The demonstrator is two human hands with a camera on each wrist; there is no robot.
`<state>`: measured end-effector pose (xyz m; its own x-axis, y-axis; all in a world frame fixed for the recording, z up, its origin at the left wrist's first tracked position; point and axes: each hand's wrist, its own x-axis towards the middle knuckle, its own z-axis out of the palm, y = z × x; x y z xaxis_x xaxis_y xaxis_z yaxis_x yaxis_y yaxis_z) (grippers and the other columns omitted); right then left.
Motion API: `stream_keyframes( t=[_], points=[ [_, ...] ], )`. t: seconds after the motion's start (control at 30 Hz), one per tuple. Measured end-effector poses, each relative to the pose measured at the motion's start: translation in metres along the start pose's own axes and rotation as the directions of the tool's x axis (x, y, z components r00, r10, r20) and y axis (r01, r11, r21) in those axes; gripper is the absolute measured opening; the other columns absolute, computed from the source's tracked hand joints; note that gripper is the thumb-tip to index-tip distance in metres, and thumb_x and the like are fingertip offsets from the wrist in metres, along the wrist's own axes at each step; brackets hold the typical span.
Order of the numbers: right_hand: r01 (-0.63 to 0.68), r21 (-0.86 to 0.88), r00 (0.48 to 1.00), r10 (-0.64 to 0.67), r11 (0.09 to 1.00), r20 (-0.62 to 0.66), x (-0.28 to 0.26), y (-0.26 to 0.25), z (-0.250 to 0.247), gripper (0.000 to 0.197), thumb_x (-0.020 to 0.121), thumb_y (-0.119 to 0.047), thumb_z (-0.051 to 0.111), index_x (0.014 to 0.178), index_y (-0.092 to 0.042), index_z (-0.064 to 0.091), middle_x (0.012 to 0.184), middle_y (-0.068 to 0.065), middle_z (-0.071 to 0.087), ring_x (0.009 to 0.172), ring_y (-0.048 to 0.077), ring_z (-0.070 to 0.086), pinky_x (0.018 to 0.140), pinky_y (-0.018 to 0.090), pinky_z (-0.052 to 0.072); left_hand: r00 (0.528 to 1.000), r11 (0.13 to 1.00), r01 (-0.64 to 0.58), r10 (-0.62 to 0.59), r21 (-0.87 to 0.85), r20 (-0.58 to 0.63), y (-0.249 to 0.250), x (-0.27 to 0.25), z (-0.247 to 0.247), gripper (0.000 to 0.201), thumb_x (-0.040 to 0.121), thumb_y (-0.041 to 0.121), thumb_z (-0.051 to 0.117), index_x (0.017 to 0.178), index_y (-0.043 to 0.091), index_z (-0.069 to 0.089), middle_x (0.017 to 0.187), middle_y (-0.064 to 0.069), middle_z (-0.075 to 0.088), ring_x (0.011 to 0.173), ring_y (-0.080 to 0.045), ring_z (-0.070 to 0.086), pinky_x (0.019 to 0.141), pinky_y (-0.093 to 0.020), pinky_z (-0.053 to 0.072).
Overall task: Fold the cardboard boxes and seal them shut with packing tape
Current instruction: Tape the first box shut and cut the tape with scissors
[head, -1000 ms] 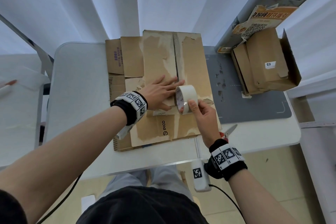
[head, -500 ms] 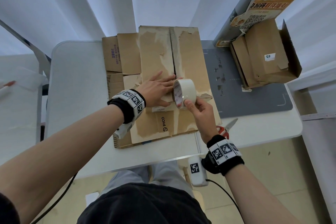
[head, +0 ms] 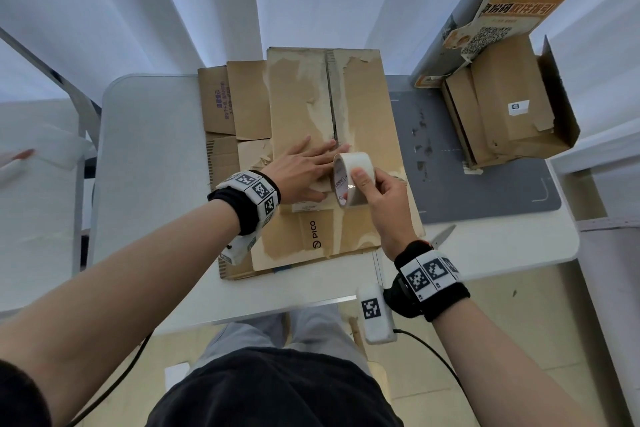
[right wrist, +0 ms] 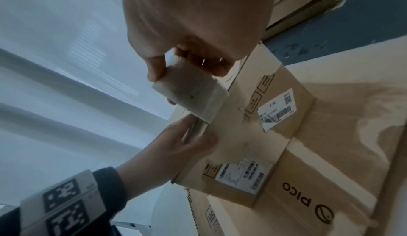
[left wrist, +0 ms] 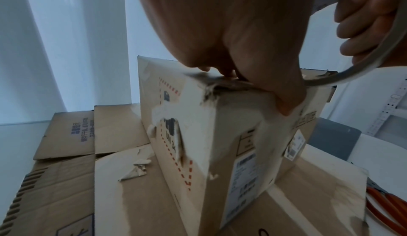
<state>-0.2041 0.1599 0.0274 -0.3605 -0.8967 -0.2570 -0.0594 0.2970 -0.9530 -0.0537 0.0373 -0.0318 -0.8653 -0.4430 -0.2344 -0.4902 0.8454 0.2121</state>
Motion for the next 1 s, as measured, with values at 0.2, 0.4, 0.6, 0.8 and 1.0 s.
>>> stream_keyframes(
  t=[0.2, 0.4, 0.6, 0.8, 1.0],
  points=[
    [-0.058, 0.114, 0.998, 0.056, 0.992, 0.019, 0.003, -0.003, -0.01, 0.031, 0.102, -0.024, 0.053, 0.111, 0.003, 0.066, 0.079, 0.006, 0.073, 0.074, 0.011, 0.066, 0.073, 0.024, 0.053, 0.999, 0.999, -0.044, 0.045, 0.016, -0.026, 0.007, -0.007, -0.001, 0.07, 0.1, 0.043, 0.047, 0.158, 0.024, 0.013, 0.165, 0.003, 0.001, 0.147, -0.011, -0.015, 0.121, -0.04, -0.013],
    [-0.046, 0.131, 0.994, 0.033, 0.99, 0.1, -0.002, 0.004, -0.007, 0.03, 0.102, -0.023, 0.053, 0.111, 0.003, 0.065, 0.089, 0.022, 0.073, 0.085, 0.028, 0.068, 0.086, 0.045, 0.055, 0.99, 0.993, -0.071, 0.058, -0.098, -0.125, 0.008, -0.009, 0.008, 0.055, 0.101, 0.037, 0.049, 0.152, 0.028, 0.033, 0.163, 0.009, 0.014, 0.149, -0.007, -0.003, 0.123, -0.039, -0.005],
    [-0.11, 0.176, 0.994, 0.105, 0.978, 0.037, 0.008, 0.002, 0.0, 0.051, 0.103, -0.041, 0.044, 0.092, 0.002, 0.067, 0.06, 0.015, 0.061, 0.063, 0.027, 0.06, 0.087, 0.05, 0.053, 0.984, 0.982, -0.051, 0.018, -0.18, -0.178, 0.004, -0.003, 0.01, 0.057, 0.094, 0.036, 0.06, 0.147, 0.027, 0.043, 0.159, 0.012, 0.028, 0.15, -0.006, 0.013, 0.124, -0.039, 0.004],
    [-0.102, 0.089, 0.994, 0.098, 0.991, 0.047, 0.006, -0.002, 0.001, 0.04, 0.104, -0.037, 0.047, 0.105, -0.003, 0.069, 0.057, 0.012, 0.058, 0.06, 0.025, 0.058, 0.08, 0.046, 0.056, 0.984, 0.984, -0.052, 0.021, -0.173, -0.176, 0.001, -0.002, 0.014, 0.057, 0.094, 0.043, 0.059, 0.147, 0.029, 0.043, 0.159, 0.013, 0.027, 0.15, -0.004, 0.012, 0.124, -0.036, 0.004],
    [-0.122, 0.028, 0.992, 0.12, 0.992, 0.047, 0.007, -0.012, 0.003, 0.037, 0.102, -0.039, 0.051, 0.107, -0.007, 0.07, 0.057, 0.01, 0.059, 0.058, 0.022, 0.057, 0.073, 0.04, 0.059, 0.985, 0.987, -0.06, 0.035, -0.151, -0.167, 0.001, -0.004, 0.013, 0.056, 0.096, 0.042, 0.056, 0.148, 0.028, 0.041, 0.16, 0.011, 0.026, 0.151, -0.006, 0.009, 0.122, -0.033, -0.002]
  ],
)
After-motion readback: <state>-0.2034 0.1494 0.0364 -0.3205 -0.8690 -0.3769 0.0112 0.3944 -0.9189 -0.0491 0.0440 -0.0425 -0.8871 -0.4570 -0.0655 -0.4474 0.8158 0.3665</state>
